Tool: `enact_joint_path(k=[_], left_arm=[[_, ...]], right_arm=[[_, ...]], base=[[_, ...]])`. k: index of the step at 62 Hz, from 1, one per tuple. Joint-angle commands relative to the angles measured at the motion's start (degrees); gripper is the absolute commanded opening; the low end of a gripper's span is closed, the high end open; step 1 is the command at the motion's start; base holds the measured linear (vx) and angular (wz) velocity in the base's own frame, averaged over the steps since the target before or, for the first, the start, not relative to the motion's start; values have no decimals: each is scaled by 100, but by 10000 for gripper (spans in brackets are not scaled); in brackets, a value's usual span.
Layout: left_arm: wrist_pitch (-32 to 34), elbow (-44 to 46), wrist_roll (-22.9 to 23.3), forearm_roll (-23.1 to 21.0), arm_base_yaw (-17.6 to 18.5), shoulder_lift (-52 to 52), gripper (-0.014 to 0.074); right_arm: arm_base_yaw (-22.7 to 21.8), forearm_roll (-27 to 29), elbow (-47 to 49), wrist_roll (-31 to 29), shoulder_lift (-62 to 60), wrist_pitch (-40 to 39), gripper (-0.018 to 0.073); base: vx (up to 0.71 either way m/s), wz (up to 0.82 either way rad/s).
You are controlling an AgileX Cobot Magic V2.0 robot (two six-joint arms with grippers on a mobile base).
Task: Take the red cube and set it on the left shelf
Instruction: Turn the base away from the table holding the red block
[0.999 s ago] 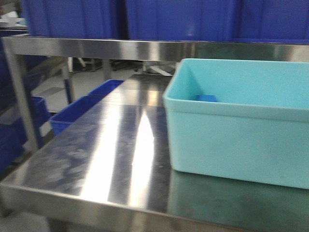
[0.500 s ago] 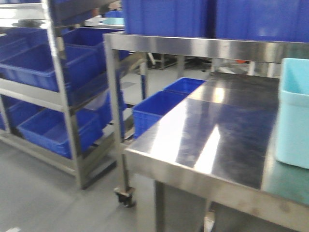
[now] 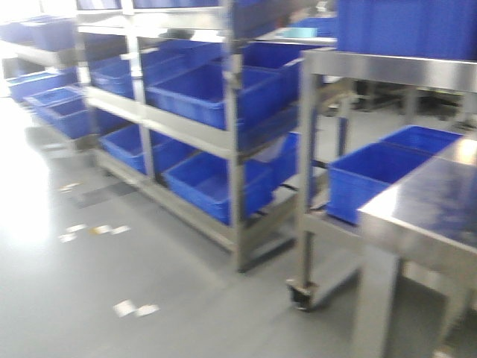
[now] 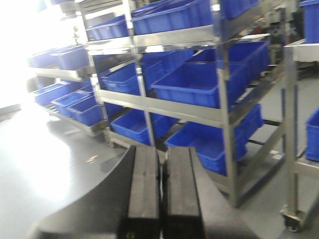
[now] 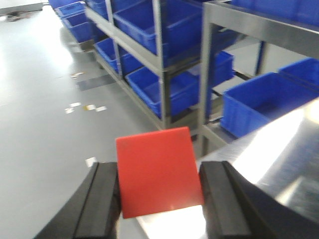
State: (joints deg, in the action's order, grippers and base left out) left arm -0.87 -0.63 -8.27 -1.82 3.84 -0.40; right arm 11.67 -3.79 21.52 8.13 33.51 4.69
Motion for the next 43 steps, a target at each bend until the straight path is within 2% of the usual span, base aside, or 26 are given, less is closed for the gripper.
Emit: enact_joint_path(k=[1, 43], left_arm=[[464, -126, -3, -57, 8, 47, 106], [464, -126, -3, -57, 8, 47, 106]], right_arm=[[-27, -41, 183, -18, -8, -549, 58], [-27, -41, 183, -18, -8, -549, 58]], base=[[-12, 71], [-18, 55]])
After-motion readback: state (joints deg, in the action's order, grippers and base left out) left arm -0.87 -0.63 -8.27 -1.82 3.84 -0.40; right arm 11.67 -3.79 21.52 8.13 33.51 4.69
